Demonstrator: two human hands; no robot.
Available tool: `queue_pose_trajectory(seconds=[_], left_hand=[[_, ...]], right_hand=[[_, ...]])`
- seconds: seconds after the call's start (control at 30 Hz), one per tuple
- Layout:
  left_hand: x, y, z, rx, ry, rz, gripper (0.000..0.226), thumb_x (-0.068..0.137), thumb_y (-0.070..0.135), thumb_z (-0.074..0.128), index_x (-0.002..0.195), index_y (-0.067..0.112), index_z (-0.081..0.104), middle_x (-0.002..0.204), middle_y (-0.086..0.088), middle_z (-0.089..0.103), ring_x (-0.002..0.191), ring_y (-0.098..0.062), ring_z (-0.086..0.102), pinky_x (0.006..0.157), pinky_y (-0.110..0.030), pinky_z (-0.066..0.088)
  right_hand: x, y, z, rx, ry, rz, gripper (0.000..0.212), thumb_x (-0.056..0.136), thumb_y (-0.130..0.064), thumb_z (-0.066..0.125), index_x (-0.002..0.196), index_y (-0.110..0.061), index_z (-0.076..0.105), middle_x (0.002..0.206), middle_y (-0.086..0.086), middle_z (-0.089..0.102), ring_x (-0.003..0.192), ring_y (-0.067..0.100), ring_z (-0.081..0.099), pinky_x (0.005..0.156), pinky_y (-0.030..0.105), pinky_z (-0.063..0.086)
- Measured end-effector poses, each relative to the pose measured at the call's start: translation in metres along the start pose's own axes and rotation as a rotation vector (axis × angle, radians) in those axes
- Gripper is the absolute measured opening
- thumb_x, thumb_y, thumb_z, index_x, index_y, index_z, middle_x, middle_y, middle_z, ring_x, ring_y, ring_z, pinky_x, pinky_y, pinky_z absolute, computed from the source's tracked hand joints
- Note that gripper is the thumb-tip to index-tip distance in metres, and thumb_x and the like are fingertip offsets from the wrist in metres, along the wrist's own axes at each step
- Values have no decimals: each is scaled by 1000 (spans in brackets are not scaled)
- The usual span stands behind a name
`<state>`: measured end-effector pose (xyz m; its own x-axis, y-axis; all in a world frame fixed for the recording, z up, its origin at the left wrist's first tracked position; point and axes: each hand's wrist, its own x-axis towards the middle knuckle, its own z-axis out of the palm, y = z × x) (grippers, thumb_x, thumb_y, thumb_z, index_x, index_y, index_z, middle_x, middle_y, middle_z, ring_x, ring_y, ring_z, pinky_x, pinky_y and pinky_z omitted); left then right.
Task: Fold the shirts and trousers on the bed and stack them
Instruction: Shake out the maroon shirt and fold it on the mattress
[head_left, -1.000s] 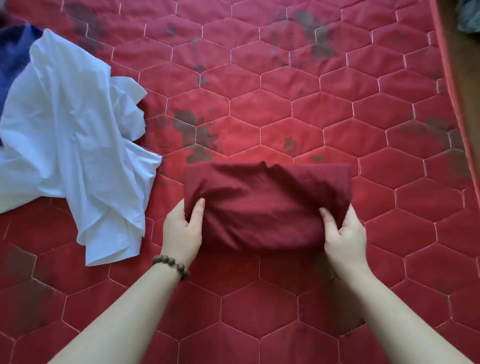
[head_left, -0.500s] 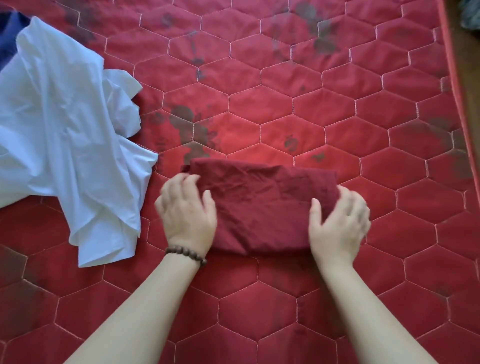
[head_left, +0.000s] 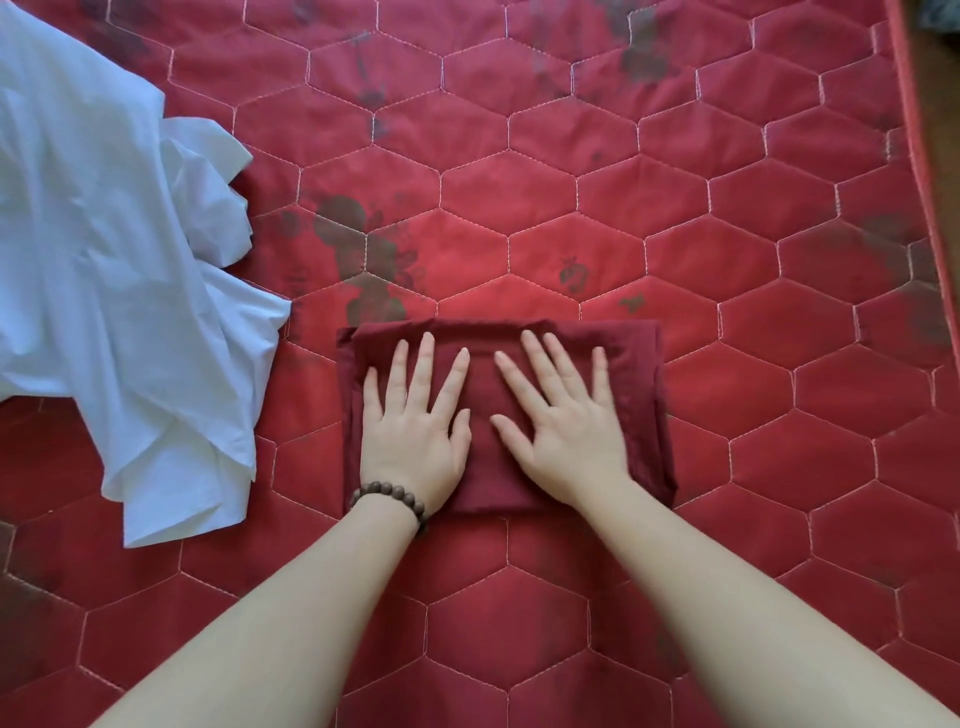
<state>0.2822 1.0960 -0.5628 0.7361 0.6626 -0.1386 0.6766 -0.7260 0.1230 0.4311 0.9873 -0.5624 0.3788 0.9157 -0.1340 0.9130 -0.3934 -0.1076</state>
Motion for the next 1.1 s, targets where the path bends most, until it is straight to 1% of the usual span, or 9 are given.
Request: queue_pose_trajectory(seconds=[0.17,0.27,0.37,0.5,0.67,0.8,0.9,0.97,1.1], left_hand=[[1,3,-3,11,-67,-49,61,92,46,22,150,36,4,161,-12,6,148,-29,7,116,-58,7],[1,3,-11,-80,-47,-73,64,90,43,35,151,36,19,161,-10,11,148,-26,9,115,-59,11],[0,-1,-14,-75,52,-75,62,83,41,45,144,33,40,156,-9,29,145,-30,22,110,-61,20],[3,-14,-3,6,-8,-45,67,86,54,30,150,42,15,161,-9,6,146,-40,0,112,-65,7],[1,-12,1,-6,-3,-132,71,84,62,31,150,45,11,161,-13,-3,142,-53,0,111,-68,5],[-5,-12,-7,-47,-63,-299,76,80,76,28,148,52,4,159,-19,-11,142,-52,0,111,-67,6],[-14,-10,-16,-98,-57,-368,74,81,75,40,147,49,19,157,-26,5,142,-44,14,111,-57,18],[-17,-8,-20,-131,-10,-386,69,81,68,51,144,45,34,150,-27,23,132,-42,31,102,-52,33],[-21,-5,-25,-265,-53,-441,61,85,61,54,142,47,36,142,-21,27,108,-42,53,86,-46,49]], right_hand=[[-13,29,-7,0,-38,262,62,95,-58,24,153,-38,13,162,-1,5,149,15,1,118,56,-1],[-8,16,-12,-20,10,307,60,97,-51,34,152,-31,22,161,4,13,149,20,9,116,60,-1],[0,-11,-11,4,152,174,54,94,-39,45,144,-18,43,154,8,34,145,26,26,115,63,9],[9,-44,2,49,93,-100,54,96,-38,45,147,-21,39,157,1,29,145,21,24,114,60,19],[-10,6,2,-34,19,275,61,94,-61,24,151,-43,13,162,-3,5,149,19,2,116,59,-1],[-17,7,-3,12,-6,430,63,92,-68,22,150,-48,7,162,6,-11,149,22,-7,118,53,3],[-22,0,-8,97,34,660,66,89,-71,32,149,-47,16,161,16,-4,147,34,7,115,48,16],[-30,-3,-11,94,47,769,64,89,-69,37,148,-46,24,158,19,14,141,35,23,105,49,27],[-38,2,-17,137,80,751,58,91,-59,48,145,-42,36,129,14,44,109,31,50,80,41,46]])
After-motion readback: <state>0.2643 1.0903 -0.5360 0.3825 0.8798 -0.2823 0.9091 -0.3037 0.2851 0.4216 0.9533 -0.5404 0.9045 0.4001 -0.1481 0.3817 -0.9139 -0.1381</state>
